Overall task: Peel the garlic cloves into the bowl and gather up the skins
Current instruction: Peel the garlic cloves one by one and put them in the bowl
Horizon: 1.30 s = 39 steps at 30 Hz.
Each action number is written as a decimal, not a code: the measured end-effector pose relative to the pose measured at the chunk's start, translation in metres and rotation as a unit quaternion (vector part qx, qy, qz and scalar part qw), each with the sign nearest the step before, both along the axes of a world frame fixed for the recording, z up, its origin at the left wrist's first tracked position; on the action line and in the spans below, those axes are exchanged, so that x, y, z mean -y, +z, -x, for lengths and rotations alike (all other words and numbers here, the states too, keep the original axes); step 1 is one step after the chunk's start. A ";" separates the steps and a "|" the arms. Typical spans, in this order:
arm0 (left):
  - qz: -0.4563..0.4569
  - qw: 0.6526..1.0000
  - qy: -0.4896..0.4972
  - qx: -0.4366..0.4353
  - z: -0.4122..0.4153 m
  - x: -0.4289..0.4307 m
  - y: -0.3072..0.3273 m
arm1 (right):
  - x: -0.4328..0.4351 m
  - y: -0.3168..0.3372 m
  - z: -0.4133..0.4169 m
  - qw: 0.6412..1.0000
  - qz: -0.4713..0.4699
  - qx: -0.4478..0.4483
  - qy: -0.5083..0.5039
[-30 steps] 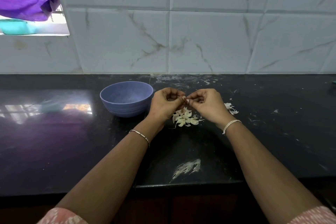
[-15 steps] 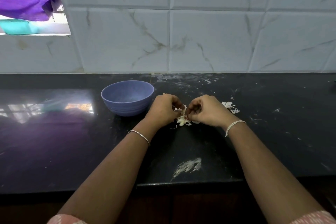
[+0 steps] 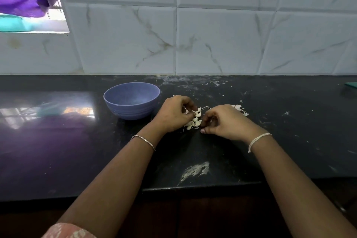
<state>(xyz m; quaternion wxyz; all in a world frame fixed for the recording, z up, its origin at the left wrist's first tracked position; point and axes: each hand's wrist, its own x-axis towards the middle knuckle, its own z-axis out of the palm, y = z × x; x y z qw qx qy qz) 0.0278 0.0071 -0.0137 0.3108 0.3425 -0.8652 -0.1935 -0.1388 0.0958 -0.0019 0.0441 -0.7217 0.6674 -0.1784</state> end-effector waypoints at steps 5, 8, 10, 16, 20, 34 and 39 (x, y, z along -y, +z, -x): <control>-0.005 1.000 0.001 -0.007 -0.007 -0.002 -0.001 | 0.006 -0.005 -0.006 0.999 0.047 -0.023 0.001; -0.004 1.000 -0.003 -0.002 -0.010 -0.006 -0.003 | 0.009 -0.007 -0.002 0.999 0.035 -0.001 -0.029; -0.003 0.999 -0.013 0.029 -0.010 -0.008 -0.005 | 0.008 -0.009 -0.001 0.999 0.028 0.002 -0.041; 0.016 0.995 -0.015 0.101 -0.008 -0.009 -0.009 | 0.006 -0.012 -0.004 0.997 0.053 -0.031 -0.041; 0.031 0.997 -0.015 0.062 -0.009 -0.010 -0.008 | 0.007 -0.014 0.001 0.996 0.078 0.007 -0.028; 0.020 0.998 -0.032 -0.055 -0.015 -0.018 -0.010 | -0.013 0.002 0.006 0.925 -0.054 0.373 0.048; 0.002 0.999 0.001 -0.052 -0.018 -0.017 -0.011 | -0.011 0.008 0.005 0.984 -0.079 0.153 0.045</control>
